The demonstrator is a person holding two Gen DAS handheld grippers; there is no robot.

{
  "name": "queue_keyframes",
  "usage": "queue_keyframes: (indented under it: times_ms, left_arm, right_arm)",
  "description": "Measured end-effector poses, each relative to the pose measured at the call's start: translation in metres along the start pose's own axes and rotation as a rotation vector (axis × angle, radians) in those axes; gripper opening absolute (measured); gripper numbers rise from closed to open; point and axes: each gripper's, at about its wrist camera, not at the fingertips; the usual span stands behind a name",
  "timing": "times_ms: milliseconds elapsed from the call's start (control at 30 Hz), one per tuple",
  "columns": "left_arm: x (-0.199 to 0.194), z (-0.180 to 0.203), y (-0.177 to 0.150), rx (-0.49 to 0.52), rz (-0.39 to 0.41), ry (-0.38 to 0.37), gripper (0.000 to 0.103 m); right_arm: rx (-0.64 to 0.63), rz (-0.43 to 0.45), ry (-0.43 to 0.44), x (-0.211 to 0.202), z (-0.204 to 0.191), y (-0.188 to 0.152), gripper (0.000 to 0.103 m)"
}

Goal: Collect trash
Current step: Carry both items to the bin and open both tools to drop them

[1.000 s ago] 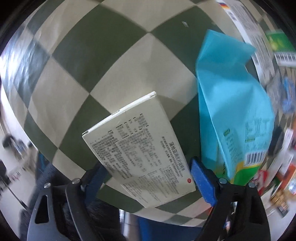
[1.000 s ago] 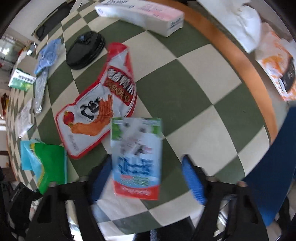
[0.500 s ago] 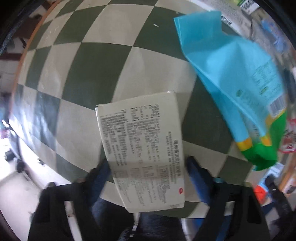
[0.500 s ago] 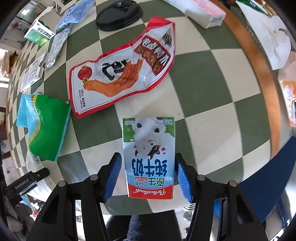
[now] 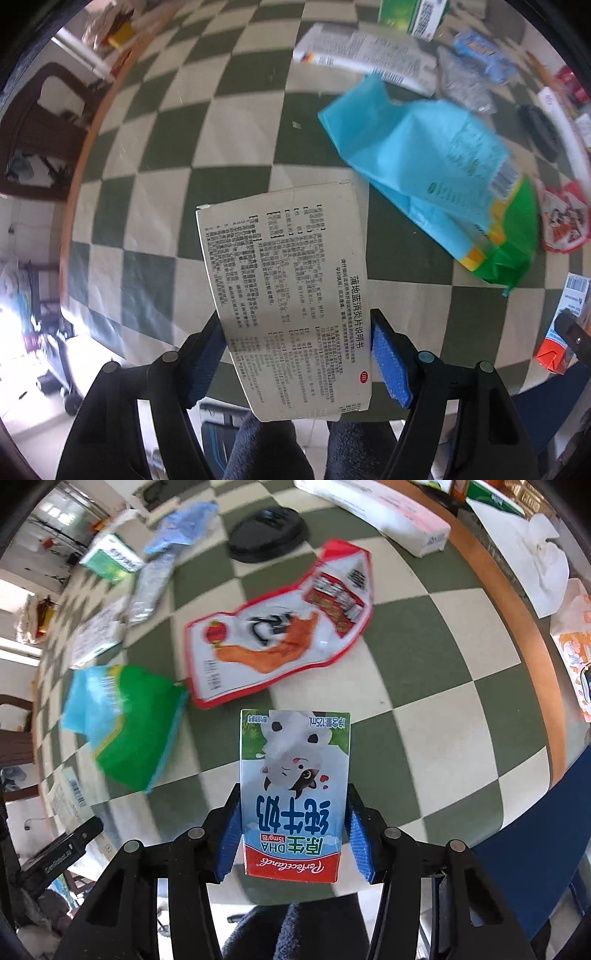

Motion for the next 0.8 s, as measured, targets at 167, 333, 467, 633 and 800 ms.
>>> queue_keyframes:
  times_ms: [167, 333, 467, 633, 800]
  left_arm:
    - [-0.038, -0.009, -0.018, 0.046, 0.062, -0.07, 0.072]
    - [-0.074, -0.05, -0.066, 0.112, 0.112, -0.137, 0.072]
    - [-0.084, -0.105, -0.106, 0.156, 0.122, -0.174, 0.072]
    - [-0.047, -0.152, -0.161, 0.159, 0.055, -0.2, 0.072]
    - [0.043, -0.209, -0.175, 0.127, -0.074, -0.245, 0.072]
  right_arm:
    - [-0.012, 0.047, 0.049, -0.038, -0.02, -0.033, 0.052]
    - [-0.014, 0.096, 0.085, -0.099, -0.044, -0.066, 0.052]
    - [0.01, 0.127, 0.108, -0.123, -0.07, -0.119, 0.052]
    - [0.028, 0.12, 0.119, -0.105, -0.102, -0.208, 0.052]
    - [0.06, -0.005, 0.13, -0.046, -0.116, -0.267, 0.052]
Point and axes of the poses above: each gripper's, at about its wrist camera, not at the fingertips, and x roughly the way its jaws point, z to its right, y to its top, and after that the axes turned 10 degrees about -y, right-handed
